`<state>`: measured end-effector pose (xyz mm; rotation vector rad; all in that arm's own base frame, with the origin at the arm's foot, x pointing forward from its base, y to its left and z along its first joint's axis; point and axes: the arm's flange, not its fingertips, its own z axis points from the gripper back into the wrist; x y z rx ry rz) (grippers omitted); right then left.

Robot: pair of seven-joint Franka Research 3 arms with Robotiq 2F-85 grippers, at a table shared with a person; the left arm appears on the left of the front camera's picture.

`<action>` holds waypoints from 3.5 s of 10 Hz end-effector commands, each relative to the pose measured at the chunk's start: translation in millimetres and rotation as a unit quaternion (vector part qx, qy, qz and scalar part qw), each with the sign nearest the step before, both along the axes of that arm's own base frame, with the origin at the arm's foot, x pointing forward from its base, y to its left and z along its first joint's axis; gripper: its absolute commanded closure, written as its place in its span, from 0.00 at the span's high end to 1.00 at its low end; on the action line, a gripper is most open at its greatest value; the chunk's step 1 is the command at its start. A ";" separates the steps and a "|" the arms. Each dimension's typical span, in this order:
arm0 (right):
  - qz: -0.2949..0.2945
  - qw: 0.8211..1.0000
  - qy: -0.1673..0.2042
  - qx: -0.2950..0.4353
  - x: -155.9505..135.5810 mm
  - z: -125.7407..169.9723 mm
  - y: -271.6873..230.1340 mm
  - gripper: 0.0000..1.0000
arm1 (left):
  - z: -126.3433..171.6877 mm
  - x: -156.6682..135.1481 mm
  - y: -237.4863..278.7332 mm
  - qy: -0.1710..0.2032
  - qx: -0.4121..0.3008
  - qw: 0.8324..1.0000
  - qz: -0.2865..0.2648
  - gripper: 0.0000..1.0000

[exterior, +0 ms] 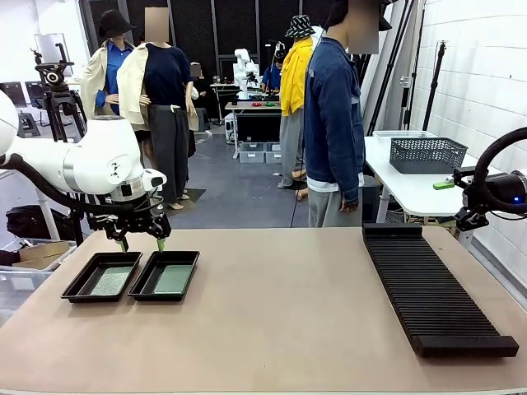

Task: Inspect and transfer BCBs to ESD trays.
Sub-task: Pick up the ESD tray and place it on the left side of the table.

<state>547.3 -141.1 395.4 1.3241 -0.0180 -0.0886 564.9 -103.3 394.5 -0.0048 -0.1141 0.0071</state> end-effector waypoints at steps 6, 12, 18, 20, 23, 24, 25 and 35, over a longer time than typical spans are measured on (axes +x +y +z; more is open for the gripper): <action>0.008 1.000 0.002 -0.002 0.0 0.0 0.6 1.00 | 2.8 -0.3 1.5 -0.002 0.000 1.000 0.001 1.00; 0.008 1.000 0.002 -0.002 0.0 0.0 0.6 1.00 | 40.5 -12.0 31.8 0.038 -0.115 0.993 -0.010 1.00; 0.008 1.000 0.002 -0.002 0.0 0.0 0.6 1.00 | 101.0 7.0 171.1 0.063 -0.304 0.950 0.019 1.00; 0.008 1.000 0.002 -0.002 0.0 0.0 0.6 1.00 | 100.7 14.8 224.7 0.060 -0.386 0.921 0.000 1.00; 0.008 1.000 0.002 -0.002 0.0 0.0 0.6 1.00 | 92.8 19.9 285.4 0.030 -0.516 0.856 0.002 1.00; 0.008 1.000 0.002 -0.002 0.0 0.0 0.6 1.00 | 89.6 18.8 299.0 0.014 -0.536 0.844 0.014 1.00; 0.008 1.000 0.002 -0.002 0.0 0.0 0.6 1.00 | 84.2 16.9 309.8 0.005 -0.546 0.837 0.024 1.00; 0.008 1.000 0.002 -0.002 0.0 0.0 0.6 1.00 | 35.0 -2.6 315.1 -0.001 -0.563 0.826 0.035 1.00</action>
